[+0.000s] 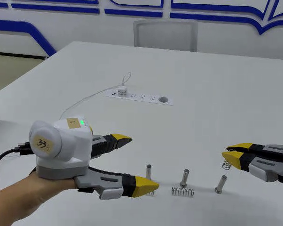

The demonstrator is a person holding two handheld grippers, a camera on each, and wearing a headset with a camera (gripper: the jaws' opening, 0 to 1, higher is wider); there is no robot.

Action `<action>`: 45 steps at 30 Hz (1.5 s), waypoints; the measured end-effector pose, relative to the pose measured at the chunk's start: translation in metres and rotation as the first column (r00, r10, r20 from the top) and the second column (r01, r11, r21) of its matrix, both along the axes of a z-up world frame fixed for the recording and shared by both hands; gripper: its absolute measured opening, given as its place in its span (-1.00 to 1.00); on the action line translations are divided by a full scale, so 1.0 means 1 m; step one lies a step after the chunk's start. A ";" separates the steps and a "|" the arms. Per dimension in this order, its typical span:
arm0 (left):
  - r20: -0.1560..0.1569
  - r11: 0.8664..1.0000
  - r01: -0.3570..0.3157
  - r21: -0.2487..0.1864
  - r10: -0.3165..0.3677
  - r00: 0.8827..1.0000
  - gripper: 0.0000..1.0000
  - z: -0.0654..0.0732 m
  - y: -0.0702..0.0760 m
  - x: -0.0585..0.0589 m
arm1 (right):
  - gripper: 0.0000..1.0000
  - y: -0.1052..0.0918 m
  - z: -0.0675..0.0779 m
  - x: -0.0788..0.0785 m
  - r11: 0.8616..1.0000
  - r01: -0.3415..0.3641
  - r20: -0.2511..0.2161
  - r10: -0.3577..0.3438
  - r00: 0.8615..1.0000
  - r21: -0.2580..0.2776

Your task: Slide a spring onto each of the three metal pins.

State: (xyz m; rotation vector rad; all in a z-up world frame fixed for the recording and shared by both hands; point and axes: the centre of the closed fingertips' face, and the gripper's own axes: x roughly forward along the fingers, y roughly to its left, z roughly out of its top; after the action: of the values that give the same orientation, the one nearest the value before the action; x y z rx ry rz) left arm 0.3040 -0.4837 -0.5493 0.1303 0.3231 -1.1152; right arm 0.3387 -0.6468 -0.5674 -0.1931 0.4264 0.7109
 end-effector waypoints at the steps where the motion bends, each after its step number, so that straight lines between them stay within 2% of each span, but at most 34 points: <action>1: 0.001 1.000 -0.005 -0.002 0.005 1.000 0.54 0.001 0.000 0.001 | -0.80 0.000 -0.001 0.000 1.000 -0.002 -0.001 0.002 1.000 -0.003; 7: -0.002 1.000 -0.023 -0.015 0.023 1.000 0.58 0.003 0.003 -0.001 | -0.80 -0.004 -0.007 0.000 1.000 -0.007 -0.011 0.007 1.000 -0.008; 16: -0.027 0.999 -0.047 0.004 0.047 0.999 0.61 -0.007 0.014 -0.003 | -0.80 -0.007 -0.021 0.001 1.000 0.023 -0.032 -0.023 0.999 -0.009; 19: -0.029 0.999 -0.055 0.002 0.055 0.998 0.61 -0.007 0.015 -0.002 | -0.80 -0.008 -0.025 0.001 0.999 0.036 -0.030 -0.037 0.999 -0.020; 21: -0.032 0.998 -0.057 -0.001 0.057 0.998 0.61 -0.007 0.015 -0.002 | -0.80 -0.008 -0.026 0.001 0.999 0.042 -0.039 -0.042 0.998 0.002; 23: -0.032 0.998 -0.056 0.002 0.056 0.998 0.61 -0.008 0.015 -0.002 | -0.80 -0.008 -0.028 0.001 0.999 0.041 -0.038 -0.041 0.998 -0.013; 31: -0.034 0.999 -0.046 0.012 0.047 0.998 0.61 -0.009 0.014 -0.002 | -0.80 -0.005 -0.036 0.002 0.999 0.043 -0.051 -0.044 0.998 -0.015; 36: -0.038 0.999 -0.047 0.015 0.048 0.998 0.60 -0.010 0.016 -0.001 | -0.80 -0.008 -0.035 0.006 0.998 0.057 -0.038 -0.058 0.998 -0.018; 45: -0.054 0.999 -0.043 0.015 0.044 0.998 0.59 -0.015 0.015 -0.003 | -0.80 -0.010 -0.039 0.003 0.998 0.054 -0.052 -0.055 0.997 -0.025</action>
State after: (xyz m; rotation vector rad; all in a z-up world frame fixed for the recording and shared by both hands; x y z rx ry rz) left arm 0.3008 -0.4683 -0.5640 0.1044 0.3804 -1.0746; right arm 0.3414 -0.6565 -0.6061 -0.1844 0.4890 0.6589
